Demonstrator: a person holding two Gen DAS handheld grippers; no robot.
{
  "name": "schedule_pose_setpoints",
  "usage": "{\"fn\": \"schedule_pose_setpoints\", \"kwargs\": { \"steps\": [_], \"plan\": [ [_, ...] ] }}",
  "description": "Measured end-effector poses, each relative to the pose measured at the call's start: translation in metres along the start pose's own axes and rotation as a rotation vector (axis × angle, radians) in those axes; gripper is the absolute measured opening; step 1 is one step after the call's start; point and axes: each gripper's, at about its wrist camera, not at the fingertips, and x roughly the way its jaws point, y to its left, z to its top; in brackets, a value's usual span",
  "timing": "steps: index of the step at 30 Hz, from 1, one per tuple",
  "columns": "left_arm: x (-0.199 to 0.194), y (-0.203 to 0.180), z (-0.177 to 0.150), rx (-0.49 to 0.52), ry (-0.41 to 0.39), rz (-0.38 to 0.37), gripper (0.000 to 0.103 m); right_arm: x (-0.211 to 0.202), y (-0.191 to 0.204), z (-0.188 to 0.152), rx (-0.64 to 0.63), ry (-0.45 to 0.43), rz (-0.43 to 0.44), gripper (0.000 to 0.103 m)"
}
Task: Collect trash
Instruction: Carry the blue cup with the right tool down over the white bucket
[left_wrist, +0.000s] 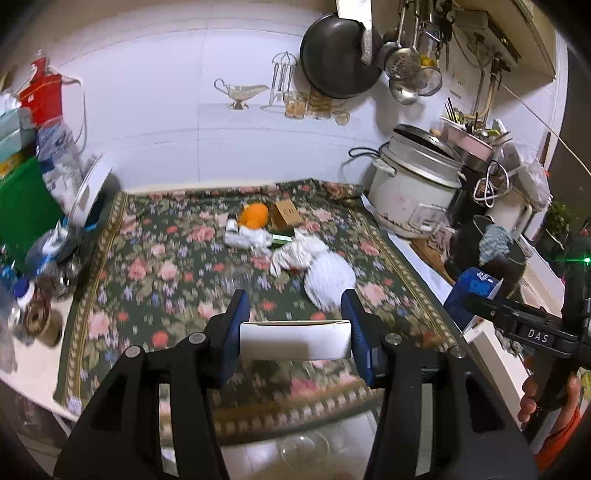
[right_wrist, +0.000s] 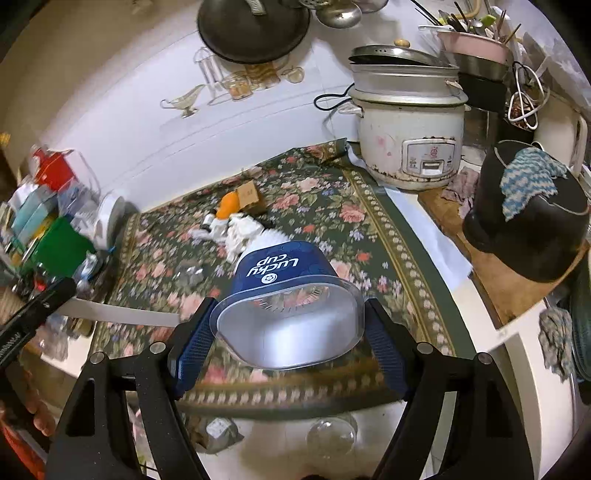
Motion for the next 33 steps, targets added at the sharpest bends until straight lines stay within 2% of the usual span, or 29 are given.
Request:
{"fn": "schedule_pose_setpoints", "kwargs": {
  "steps": [6, 9, 19, 26, 33],
  "plan": [
    [-0.024, -0.027, -0.040, -0.034, 0.023, 0.026, 0.050, -0.026, -0.003, -0.029, -0.044, 0.024, 0.055, 0.076],
    [-0.035, -0.046, -0.065, -0.047, 0.033, 0.070, 0.050, -0.039, -0.009, -0.047, -0.074, 0.037, 0.088, 0.076],
    [-0.048, -0.100, -0.149, -0.149, 0.100, 0.138, 0.050, -0.061, -0.035, -0.108, -0.163, 0.142, 0.140, 0.076],
    [-0.021, -0.112, -0.201, -0.205, 0.214, 0.144, 0.050, -0.039, -0.051, -0.148, -0.152, 0.246, 0.148, 0.076],
    [0.044, -0.103, -0.257, -0.214, 0.331, 0.152, 0.050, 0.010, -0.067, -0.193, -0.108, 0.336, 0.127, 0.076]
  ]
}}
